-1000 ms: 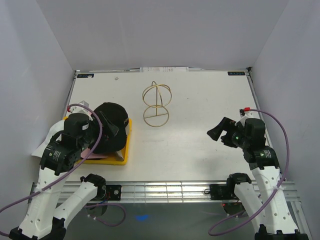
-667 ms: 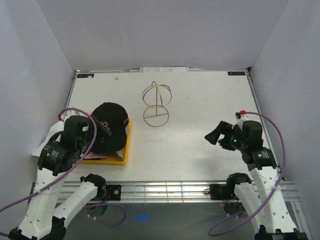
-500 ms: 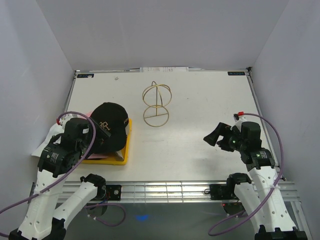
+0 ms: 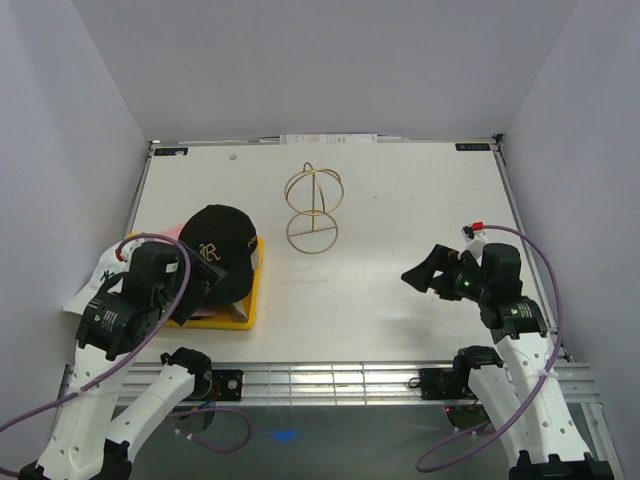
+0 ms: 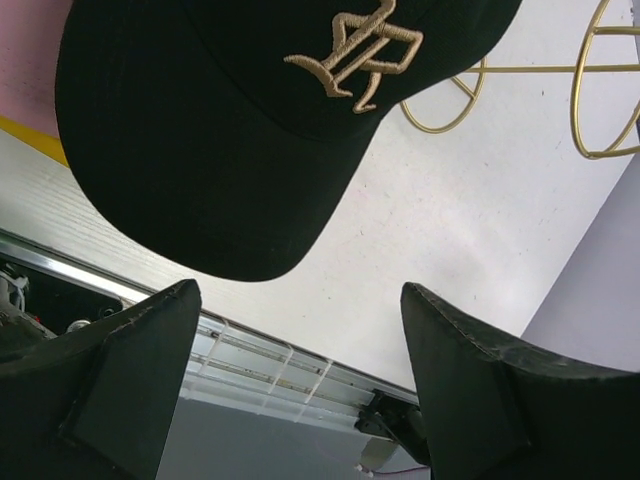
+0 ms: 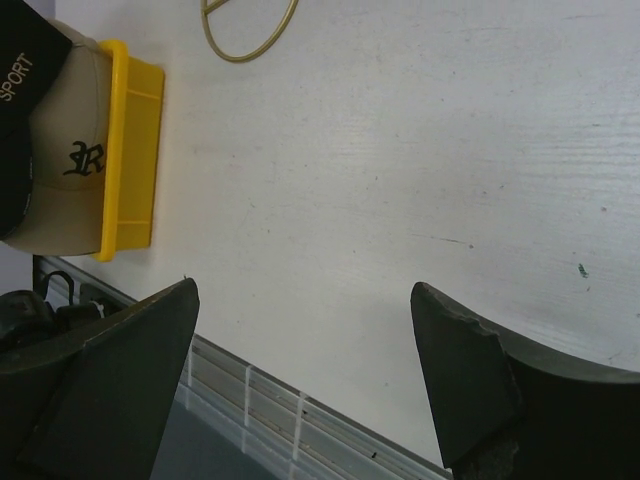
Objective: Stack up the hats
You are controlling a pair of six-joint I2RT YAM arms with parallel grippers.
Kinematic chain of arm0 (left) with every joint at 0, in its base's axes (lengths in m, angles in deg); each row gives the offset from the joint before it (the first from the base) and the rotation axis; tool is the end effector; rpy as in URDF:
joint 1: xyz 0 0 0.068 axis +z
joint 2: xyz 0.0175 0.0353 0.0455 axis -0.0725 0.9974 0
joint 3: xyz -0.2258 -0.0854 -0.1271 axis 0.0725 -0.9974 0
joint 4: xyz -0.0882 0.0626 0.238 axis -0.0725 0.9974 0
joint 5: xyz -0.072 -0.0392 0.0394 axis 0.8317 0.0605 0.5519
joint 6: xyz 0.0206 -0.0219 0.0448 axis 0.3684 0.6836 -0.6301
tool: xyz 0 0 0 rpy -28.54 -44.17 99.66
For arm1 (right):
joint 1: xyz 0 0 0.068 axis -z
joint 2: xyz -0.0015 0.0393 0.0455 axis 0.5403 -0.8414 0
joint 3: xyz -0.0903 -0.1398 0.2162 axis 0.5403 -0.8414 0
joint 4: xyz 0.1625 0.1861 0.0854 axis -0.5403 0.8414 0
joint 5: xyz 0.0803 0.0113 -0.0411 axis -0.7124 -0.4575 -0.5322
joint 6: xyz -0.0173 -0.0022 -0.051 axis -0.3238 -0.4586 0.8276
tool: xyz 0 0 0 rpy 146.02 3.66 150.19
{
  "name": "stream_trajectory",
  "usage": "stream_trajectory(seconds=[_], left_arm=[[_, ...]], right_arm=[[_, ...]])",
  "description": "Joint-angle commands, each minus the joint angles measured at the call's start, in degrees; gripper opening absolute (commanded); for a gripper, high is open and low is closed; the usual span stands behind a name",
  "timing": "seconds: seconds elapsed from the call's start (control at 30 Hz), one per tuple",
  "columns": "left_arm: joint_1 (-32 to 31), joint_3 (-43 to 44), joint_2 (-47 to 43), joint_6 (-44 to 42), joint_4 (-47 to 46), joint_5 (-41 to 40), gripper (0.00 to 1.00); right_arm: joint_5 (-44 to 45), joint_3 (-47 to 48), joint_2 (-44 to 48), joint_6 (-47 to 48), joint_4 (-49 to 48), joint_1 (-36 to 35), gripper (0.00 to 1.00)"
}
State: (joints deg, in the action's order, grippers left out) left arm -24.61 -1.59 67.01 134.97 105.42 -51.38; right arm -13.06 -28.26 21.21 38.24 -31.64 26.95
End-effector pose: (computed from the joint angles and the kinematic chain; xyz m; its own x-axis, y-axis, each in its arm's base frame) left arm 0.0708 -0.0194 0.3572 -0.5281 -0.7469 -0.4040 -0.5473 0.6631 -0.5106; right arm 0.1331 0.0286 0.2576 -0.6876 0.3389 -0.6422 -0.1531 0.7969 0.5844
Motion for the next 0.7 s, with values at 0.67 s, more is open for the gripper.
stream_trajectory(seconds=[0.67], left_arm=[[0.0, -16.7, -18.1, 19.4, -2.6, 4.7, 0.96]], right_arm=[[1.0, -0.7, -7.5, -6.1, -15.4, -11.1, 0.96]])
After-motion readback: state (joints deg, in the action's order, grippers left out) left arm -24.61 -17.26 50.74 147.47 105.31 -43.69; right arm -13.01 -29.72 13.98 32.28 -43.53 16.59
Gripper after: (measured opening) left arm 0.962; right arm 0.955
